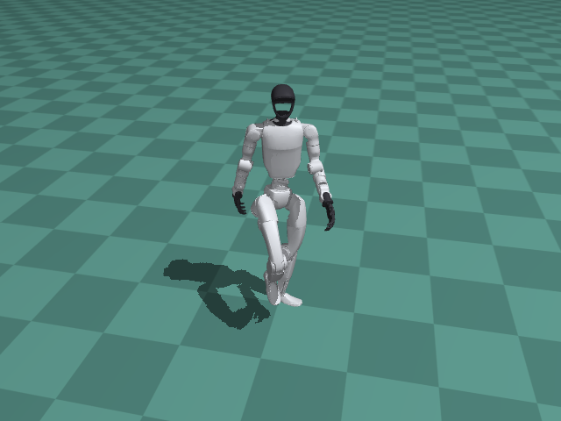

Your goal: In place motions

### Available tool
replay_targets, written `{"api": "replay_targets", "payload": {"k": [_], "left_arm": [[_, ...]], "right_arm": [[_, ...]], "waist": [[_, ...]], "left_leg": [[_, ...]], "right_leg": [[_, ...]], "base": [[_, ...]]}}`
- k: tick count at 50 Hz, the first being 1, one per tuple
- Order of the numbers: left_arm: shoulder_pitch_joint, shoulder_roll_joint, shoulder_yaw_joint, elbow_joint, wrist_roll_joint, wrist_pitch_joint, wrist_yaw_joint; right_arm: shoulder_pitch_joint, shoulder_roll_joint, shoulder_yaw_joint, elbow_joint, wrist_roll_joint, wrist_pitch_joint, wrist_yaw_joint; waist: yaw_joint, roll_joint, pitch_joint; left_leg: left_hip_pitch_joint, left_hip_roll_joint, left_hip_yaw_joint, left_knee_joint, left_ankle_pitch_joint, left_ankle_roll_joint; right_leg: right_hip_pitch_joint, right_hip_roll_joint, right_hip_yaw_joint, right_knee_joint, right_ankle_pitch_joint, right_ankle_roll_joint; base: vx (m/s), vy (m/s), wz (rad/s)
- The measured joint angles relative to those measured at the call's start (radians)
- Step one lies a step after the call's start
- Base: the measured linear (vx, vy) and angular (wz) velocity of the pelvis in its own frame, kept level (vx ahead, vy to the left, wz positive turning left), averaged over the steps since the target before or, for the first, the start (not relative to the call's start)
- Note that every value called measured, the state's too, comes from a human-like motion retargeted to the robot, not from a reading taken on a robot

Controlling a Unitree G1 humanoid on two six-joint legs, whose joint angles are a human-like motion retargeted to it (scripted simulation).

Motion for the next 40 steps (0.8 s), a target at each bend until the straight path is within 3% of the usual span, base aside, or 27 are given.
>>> {"api": "replay_targets", "payload": {"k": [4, 8, 10, 12, 13, 15, 18, 20, 22, 23, 25, 31, 37, 40], "left_arm": [[0.1, -0.034, 0.009, 0.103, 0.033, 0.006, -0.02], [0.213, -0.08, 0.017, 0.252, 0.067, 0.014, -0.052], [0.271, -0.1, 0.039, 0.351, 0.086, 0.038, -0.074], [0.333, -0.102, 0.086, 0.461, 0.126, 0.05, -0.109], [0.365, -0.1, 0.107, 0.517, 0.142, 0.058, -0.126], [0.423, -0.095, 0.143, 0.625, 0.154, 0.081, -0.142], [0.45, -0.09, 0.214, 0.775, 0.135, 0.071, -0.135], [0.504, -0.091, 0.232, 0.823, 0.115, 0.061, -0.157], [0.537, -0.092, 0.225, 0.858, 0.137, 0.065, -0.203], [0.55, -0.094, 0.226, 0.894, 0.178, 0.072, -0.228], [0.582, -0.102, 0.242, 0.953, 0.262, 0.087, -0.247], [0.688, -0.095, 0.254, 0.941, 0.316, 0.066, -0.337], [0.685, -0.07, 0.279, 0.903, 0.252, 0.07, -0.326], [0.674, -0.056, 0.274, 0.88, 0.242, 0.065, -0.309]], "right_arm": [[-0.085, 0.055, 0.1, -0.063, 0.03, -0.022, -0.005], [-0.17, 0.112, 0.198, -0.108, 0.082, -0.044, -0.017], [-0.217, 0.147, 0.247, -0.141, 0.095, -0.05, -0.019], [-0.254, 0.189, 0.299, -0.178, 0.11, -0.041, -0.01], [-0.275, 0.207, 0.328, -0.201, 0.111, -0.035, 0.001], [-0.326, 0.242, 0.388, -0.254, 0.097, -0.033, 0.027], [-0.44, 0.291, 0.462, -0.38, 0.075, -0.047, 0.054], [-0.529, 0.32, 0.501, -0.473, 0.082, -0.077, 0.07], [-0.587, 0.331, 0.492, -0.52, 0.086, -0.095, 0.077], [-0.613, 0.34, 0.473, -0.547, 0.085, -0.103, 0.066], [-0.641, 0.359, 0.454, -0.592, 0.115, -0.123, 0.036], [-0.666, 0.368, 0.434, -0.647, 0.21, -0.147, 0.034], [-0.677, 0.365, 0.423, -0.644, 0.197, -0.148, 0.027], [-0.659, 0.368, 0.433, -0.637, 0.2, -0.154, 0.028]], "waist": [[0.07, -0.02, -0.046], [0.126, -0.045, -0.092], [0.145, -0.078, -0.124], [0.198, -0.116, -0.142], [0.229, -0.137, -0.145], [0.301, -0.181, -0.152], [0.333, -0.222, -0.092], [0.39, -0.255, -0.025], [0.402, -0.263, 0.017], [0.43, -0.263, 0.032], [0.49, -0.285, 0.035], [0.624, -0.36, 0.041], [0.592, -0.329, 0.01], [0.553, -0.299, -0.031]], "left_leg": [[0.037, -0.024, 0.069, -0.021, -0.009, -0.02], [0.069, -0.063, 0.108, -0.023, -0.037, -0.024], [0.075, -0.112, 0.116, -0.005, -0.068, -0.021], [0.098, -0.133, 0.151, 0.039, -0.099, -0.027], [0.1, -0.147, 0.156, 0.077, -0.102, -0.02], [0.045, -0.153, 0.192, 0.229, -0.023, 0.017], [-0.251, 0.031, 0.172, 0.778, 0.196, 0.104], [-0.439, 0.07, 0.071, 1.075, 0.186, 0.115], [-0.536, 0.183, 0.083, 1.302, 0.141, 0.152], [-0.623, 0.245, 0.066, 1.435, 0.101, 0.166], [-0.813, 0.259, 0.026, 1.63, 0.02, 0.172], [-1.058, 0.263, 0.051, 1.785, -0.041, 0.174], [-0.993, 0.252, 0.054, 1.722, -0.032, 0.17], [-0.875, 0.213, 0.036, 1.602, -0.023, 0.131]], "right_leg": [[0.266, 0.101, 0.053, -0.335, 0.042, 0.001], [0.579, 0.2, 0.129, -0.848, 0.142, 0.032], [0.741, 0.188, 0.114, -1.133, 0.02, 0.081], [0.856, 0.158, -0.016, -1.283, -0.079, 0.035], [0.881, 0.149, -0.02, -1.334, -0.063, 0.029], [0.892, 0.111, 0.021, -1.373, -0.035, 0.048], [0.855, 0.067, 0.079, -1.347, -0.027, 0.062], [0.856, 0.066, 0.143, -1.339, -0.012, 0.052], [0.877, 0.086, 0.138, -1.346, -0.003, 0.026], [0.885, 0.1, 0.145, -1.355, 0.003, 0.012], [0.878, 0.109, 0.196, -1.368, 0.023, -0.013], [0.85, 0.05, 0.265, -1.344, 0.036, -0.047], [0.84, 0.064, 0.244, -1.339, 0.027, -0.035], [0.844, 0.074, 0.201, -1.373, 0.034, -0.013]], "base": [[0.17, -0.04, -0.7], [0.28, -0.1, -0.29], [0.38, -0.15, -0.11], [0.47, -0.18, -0.79], [0.44, -0.17, -1.19], [0.26, -0.14, -1.19], [-0.11, -0.12, -0.78], [-0.07, -0.14, -1.28], [0.06, -0.12, -0.44], [0.06, -0.12, -0.53], [0.07, -0.12, -0.8], [0.13, -0.06, -0.61], [0.0, 0.08, 0.46], [0.0, 0.06, 0.62]]}}
